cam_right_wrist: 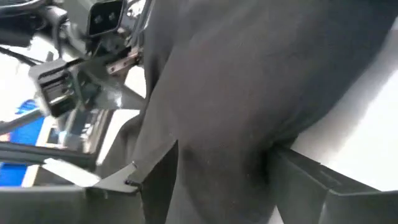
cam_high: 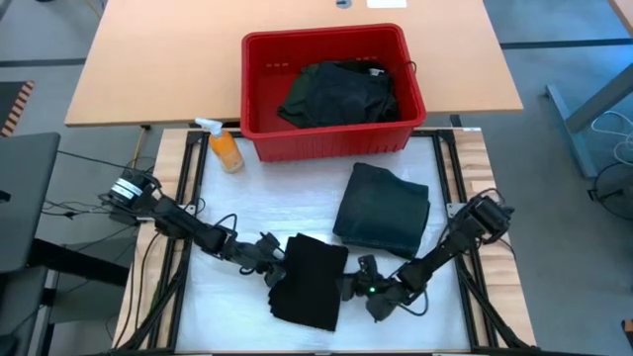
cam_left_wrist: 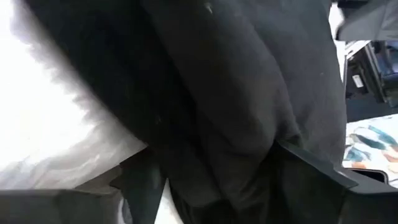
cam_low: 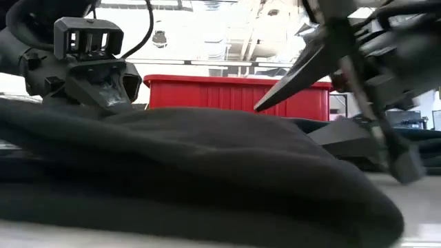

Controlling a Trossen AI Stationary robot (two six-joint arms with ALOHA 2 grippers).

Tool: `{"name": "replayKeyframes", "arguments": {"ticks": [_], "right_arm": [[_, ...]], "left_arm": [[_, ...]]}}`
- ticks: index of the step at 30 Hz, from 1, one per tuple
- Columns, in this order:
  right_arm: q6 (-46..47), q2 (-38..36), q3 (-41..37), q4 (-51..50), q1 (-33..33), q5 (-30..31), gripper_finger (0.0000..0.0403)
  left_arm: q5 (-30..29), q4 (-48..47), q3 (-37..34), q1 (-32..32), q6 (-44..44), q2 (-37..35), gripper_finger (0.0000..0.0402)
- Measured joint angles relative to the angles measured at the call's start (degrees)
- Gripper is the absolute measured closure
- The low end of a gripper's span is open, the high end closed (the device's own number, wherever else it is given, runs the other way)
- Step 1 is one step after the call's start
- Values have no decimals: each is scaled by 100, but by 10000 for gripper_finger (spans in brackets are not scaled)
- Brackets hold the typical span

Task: Fold Laundry from Bin
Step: Stack the black shirt on top of the dark blue pants

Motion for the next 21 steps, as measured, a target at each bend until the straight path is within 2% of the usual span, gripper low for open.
{"name": "replayKeyframes", "arguments": {"ticks": [3,5,8,11,13,17,21], "right_arm": [[-381,10,96,-67,-86,-18,176],[-621,18,146,-93,-144,-150,214],[-1109,32,213,-108,-157,-294,295],[-1678,7,335,-46,-138,-295,367],[-2122,-66,470,-18,-134,-312,367],[-2906,-439,773,-194,-131,-386,363],[-3404,-956,1123,-1123,-76,-397,362]], "left_arm": [[-19,-219,93,3,21,-1,153],[-89,-230,99,3,51,0,184],[-193,-173,99,3,82,4,255],[-413,87,97,-22,263,4,348],[-596,595,97,-61,435,4,382],[-670,1350,242,-63,782,-8,384],[-694,1405,632,-63,1179,-52,387]]}}
